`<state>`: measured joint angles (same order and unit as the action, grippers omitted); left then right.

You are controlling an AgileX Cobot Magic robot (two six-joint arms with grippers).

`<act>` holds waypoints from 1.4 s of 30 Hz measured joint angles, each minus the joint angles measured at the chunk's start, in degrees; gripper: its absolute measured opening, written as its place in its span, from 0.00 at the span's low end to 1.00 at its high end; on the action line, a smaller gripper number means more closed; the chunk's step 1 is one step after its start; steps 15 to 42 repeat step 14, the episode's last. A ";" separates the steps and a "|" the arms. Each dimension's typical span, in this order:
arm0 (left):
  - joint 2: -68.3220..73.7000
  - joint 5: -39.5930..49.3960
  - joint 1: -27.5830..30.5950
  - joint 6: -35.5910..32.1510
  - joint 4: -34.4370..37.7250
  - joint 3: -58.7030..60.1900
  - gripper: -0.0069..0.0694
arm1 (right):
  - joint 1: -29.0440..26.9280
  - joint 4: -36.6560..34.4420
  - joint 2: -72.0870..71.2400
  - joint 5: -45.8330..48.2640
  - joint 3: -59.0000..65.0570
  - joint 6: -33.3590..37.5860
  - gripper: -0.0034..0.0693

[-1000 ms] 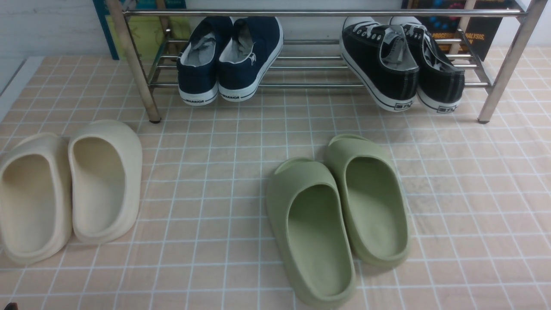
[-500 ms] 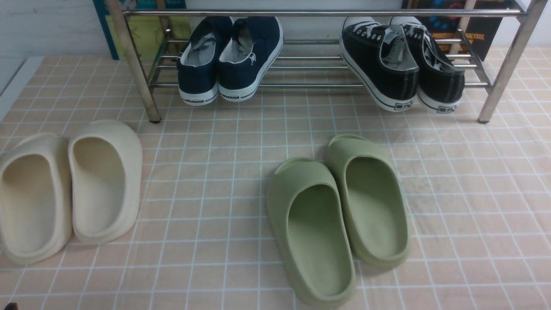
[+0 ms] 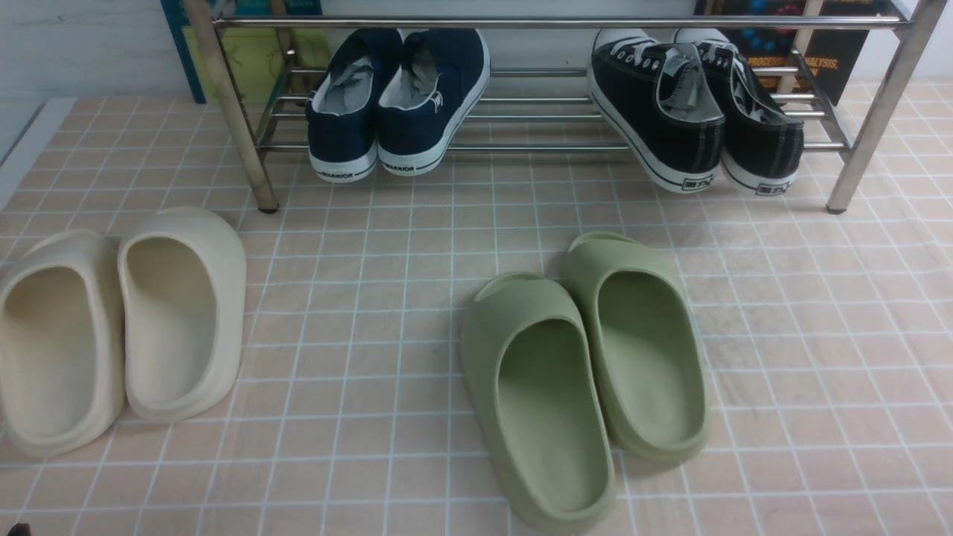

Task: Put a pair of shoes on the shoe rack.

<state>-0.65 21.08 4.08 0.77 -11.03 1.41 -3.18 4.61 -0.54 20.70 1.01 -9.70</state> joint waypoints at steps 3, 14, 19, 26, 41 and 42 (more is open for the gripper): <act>0.00 0.00 0.00 0.00 0.00 0.00 0.40 | 0.00 0.00 0.00 0.00 0.00 0.00 0.12; 0.00 0.00 0.00 0.00 0.00 0.00 0.40 | 0.00 0.00 0.00 0.00 0.00 0.00 0.14; 0.00 0.00 0.00 0.00 0.00 0.00 0.40 | 0.00 0.00 0.00 0.00 0.00 0.00 0.14; 0.00 0.00 0.00 0.00 0.00 0.00 0.40 | 0.00 0.00 0.00 0.00 0.00 0.00 0.14; 0.00 0.00 0.00 0.00 0.00 0.00 0.40 | 0.00 0.00 0.00 0.00 0.00 0.00 0.14; 0.00 0.00 0.00 0.00 0.00 0.00 0.40 | 0.00 0.00 0.00 0.00 0.00 0.00 0.14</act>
